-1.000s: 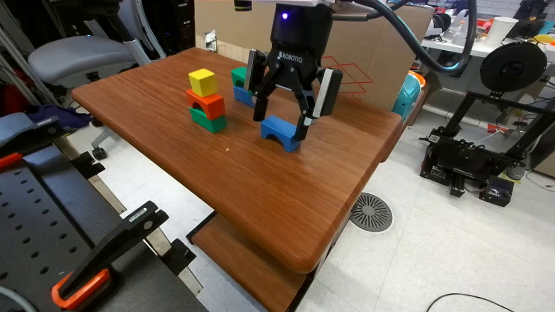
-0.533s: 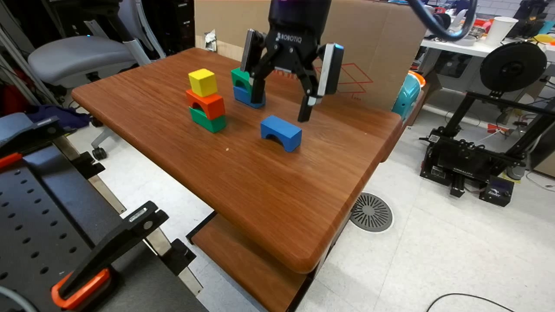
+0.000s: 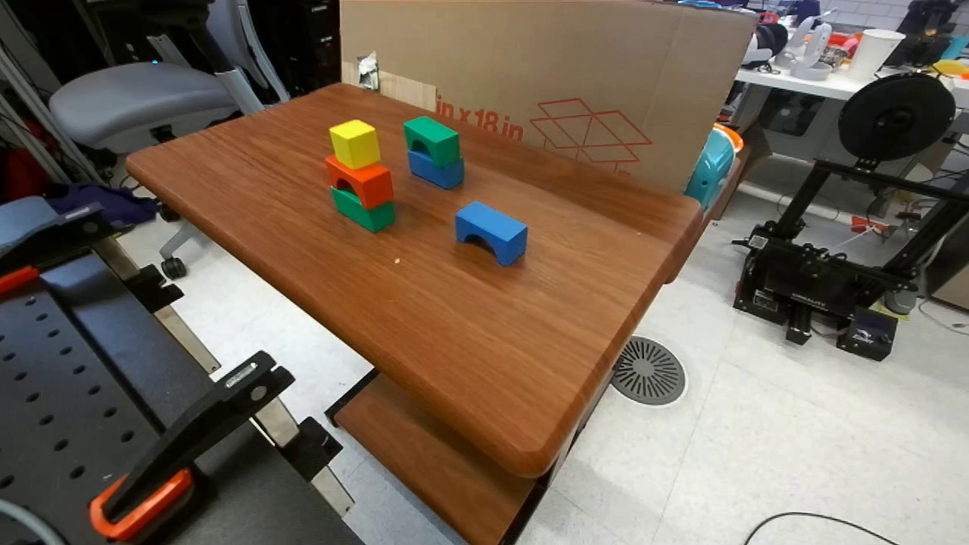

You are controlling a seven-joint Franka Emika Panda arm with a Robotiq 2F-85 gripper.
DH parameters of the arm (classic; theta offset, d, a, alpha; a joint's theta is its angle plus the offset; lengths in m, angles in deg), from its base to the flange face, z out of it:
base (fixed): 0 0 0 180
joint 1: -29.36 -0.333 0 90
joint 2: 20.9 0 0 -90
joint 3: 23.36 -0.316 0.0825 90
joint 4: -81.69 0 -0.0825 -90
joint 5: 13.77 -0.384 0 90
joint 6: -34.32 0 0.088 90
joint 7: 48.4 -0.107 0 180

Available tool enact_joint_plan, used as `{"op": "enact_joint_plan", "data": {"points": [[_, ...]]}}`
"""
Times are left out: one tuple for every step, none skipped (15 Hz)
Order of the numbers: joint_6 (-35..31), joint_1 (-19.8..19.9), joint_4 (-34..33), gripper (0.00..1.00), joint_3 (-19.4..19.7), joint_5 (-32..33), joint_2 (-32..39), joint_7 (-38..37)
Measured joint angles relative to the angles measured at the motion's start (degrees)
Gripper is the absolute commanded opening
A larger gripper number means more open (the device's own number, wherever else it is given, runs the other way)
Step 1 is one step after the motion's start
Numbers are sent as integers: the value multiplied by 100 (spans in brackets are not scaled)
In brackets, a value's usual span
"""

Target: Put the blue block on the table.

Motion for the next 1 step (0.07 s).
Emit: {"op": "enact_joint_plan", "data": {"points": [[0, 0, 54, 100, 0, 0, -32, 1]]}}
